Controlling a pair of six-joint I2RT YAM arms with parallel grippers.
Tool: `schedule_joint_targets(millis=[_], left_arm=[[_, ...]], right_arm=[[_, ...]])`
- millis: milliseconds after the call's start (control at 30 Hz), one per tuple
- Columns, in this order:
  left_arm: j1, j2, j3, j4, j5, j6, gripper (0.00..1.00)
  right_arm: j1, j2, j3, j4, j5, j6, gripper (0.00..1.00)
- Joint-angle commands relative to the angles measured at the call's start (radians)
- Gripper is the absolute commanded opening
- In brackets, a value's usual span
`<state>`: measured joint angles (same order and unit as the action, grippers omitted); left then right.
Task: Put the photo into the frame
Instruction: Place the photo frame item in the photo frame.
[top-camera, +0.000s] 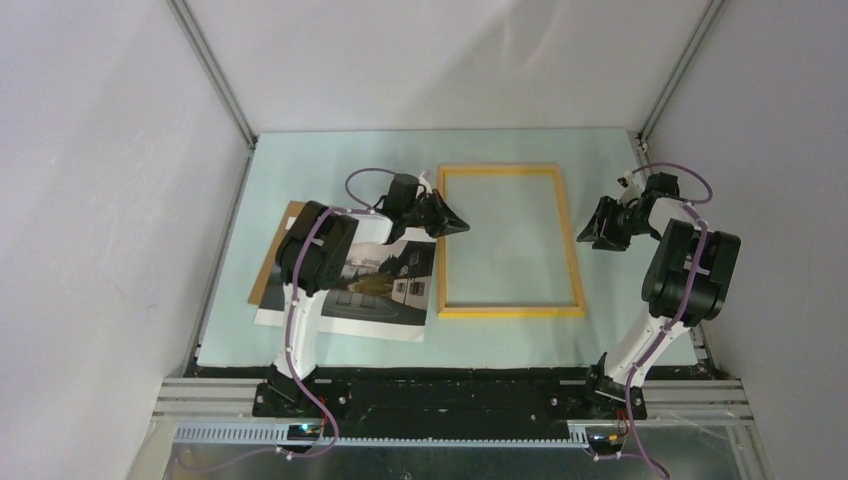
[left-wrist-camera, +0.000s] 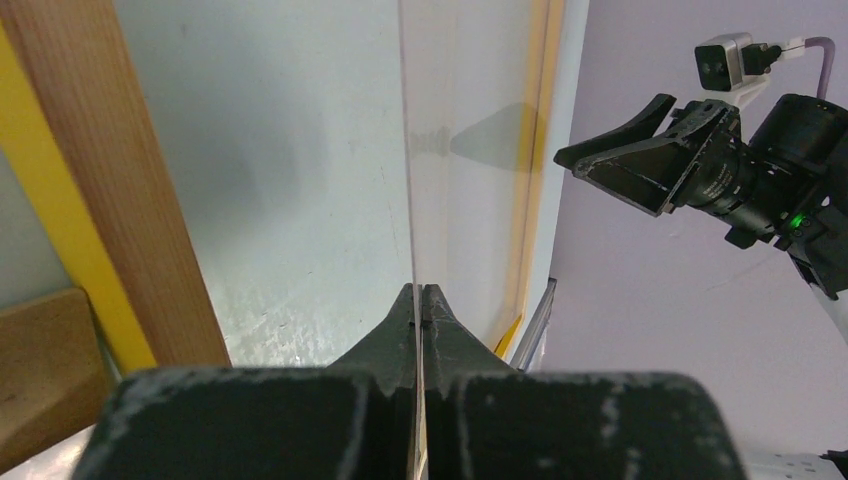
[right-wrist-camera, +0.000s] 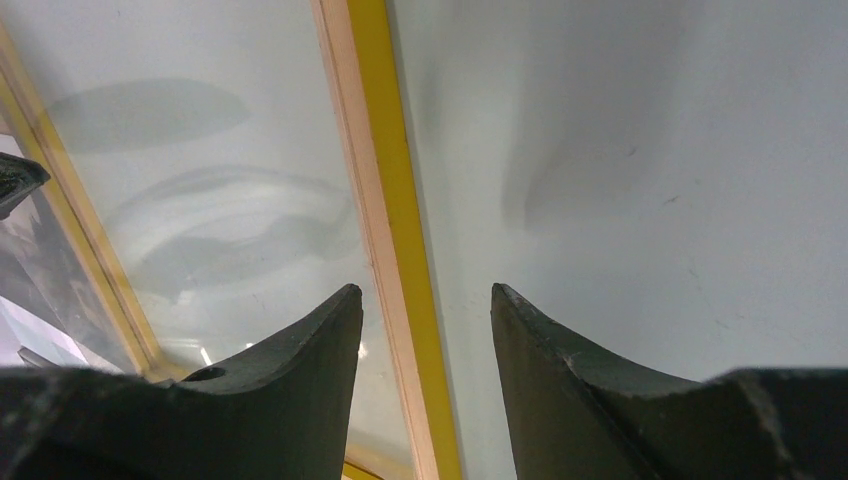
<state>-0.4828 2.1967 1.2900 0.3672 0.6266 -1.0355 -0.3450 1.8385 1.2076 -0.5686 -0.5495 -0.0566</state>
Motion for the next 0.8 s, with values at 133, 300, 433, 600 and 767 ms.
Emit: schedule_joint_targets(millis=[133, 300, 433, 600, 767], left_arm=[[-0.007, -0.085, -0.017, 0.001, -0.030, 0.048, 0.00], [-0.010, -0.085, -0.023, -0.002, -0.037, 0.049, 0.00], [-0.010, -0.086, -0.024, -0.005, -0.043, 0.049, 0.00], [-0.011, -0.084, -0.014, -0.014, -0.043, 0.044, 0.00], [-0.016, -0.074, -0.005, -0.016, -0.036, 0.035, 0.00]], right_arm=[[0.005, 0.002, -0.003, 0.007, -0.026, -0.007, 0.55], [0.005, 0.002, -0.003, 0.007, -0.026, -0.006, 0.55], [0.003, 0.003, -0.003, 0.007, -0.027, -0.005, 0.55], [0.003, 0.003, -0.002, 0.007, -0.029, -0.005, 0.55], [0.003, 0.005, -0.002, 0.006, -0.027, -0.004, 0.55]])
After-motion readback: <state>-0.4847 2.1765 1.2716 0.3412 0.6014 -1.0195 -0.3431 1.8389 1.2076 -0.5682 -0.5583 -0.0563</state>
